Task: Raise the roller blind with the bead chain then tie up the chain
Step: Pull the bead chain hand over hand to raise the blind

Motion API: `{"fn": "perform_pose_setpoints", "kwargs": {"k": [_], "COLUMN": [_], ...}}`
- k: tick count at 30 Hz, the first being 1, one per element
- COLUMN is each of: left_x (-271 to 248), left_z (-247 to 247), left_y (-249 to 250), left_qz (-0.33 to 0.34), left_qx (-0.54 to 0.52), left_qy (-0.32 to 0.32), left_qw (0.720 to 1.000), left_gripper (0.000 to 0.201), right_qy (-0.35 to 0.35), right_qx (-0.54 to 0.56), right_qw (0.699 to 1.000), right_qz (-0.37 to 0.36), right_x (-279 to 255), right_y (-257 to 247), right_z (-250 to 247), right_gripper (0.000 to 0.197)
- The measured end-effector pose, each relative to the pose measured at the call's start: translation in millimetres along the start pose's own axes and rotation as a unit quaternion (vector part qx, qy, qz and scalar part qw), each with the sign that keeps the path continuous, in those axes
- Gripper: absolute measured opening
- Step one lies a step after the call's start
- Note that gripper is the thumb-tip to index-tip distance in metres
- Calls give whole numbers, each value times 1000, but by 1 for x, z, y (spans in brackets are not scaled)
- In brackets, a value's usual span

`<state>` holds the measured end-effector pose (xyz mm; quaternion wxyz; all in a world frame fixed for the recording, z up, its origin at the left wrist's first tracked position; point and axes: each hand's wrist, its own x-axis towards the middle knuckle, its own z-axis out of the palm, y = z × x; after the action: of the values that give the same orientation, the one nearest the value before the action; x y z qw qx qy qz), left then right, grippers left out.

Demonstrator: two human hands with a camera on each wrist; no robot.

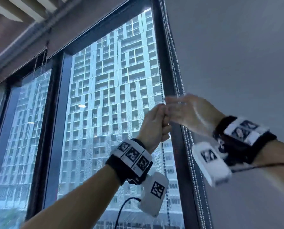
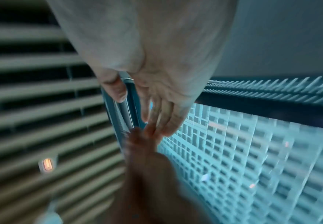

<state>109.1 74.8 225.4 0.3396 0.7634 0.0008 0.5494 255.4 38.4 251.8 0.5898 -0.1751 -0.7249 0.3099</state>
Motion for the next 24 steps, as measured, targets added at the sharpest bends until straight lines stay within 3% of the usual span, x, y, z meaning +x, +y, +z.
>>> {"fn": "perform_pose_setpoints", "kwargs": {"k": [2,4,9,12,14,18,24], "left_x": [-4,-9,-21,-27,-20,9,36], "left_z": [8,16,13,-2,-13,-20,-1], "left_y": [-3,-5,-30,-32,-21,9,39], "left_qz": [-4,-8,-67,-109,-100,-54,-53], "left_qx": [2,15,53,13,-4,-27,-113], "left_qy": [-10,-13,-73,-131,-113,-32,2], "left_qw": [1000,1000,994,985,989,998,992], "left_gripper": [30,29,30,22,20,39,33], "right_qy": [38,56,88,72,59,66,25], "right_qx": [105,107,-100,-164,-187,-165,-184], "right_qw": [994,993,988,981,978,981,982], "right_qz": [4,14,-74,-71,-73,-71,-43], "right_x": [18,28,24,5,-6,-18,-36], "right_y": [-26,-40,-18,9,24,43,45], "right_z": [6,15,37,41,40,38,32], "right_gripper": [40,46,33,36,36,37,36]}}
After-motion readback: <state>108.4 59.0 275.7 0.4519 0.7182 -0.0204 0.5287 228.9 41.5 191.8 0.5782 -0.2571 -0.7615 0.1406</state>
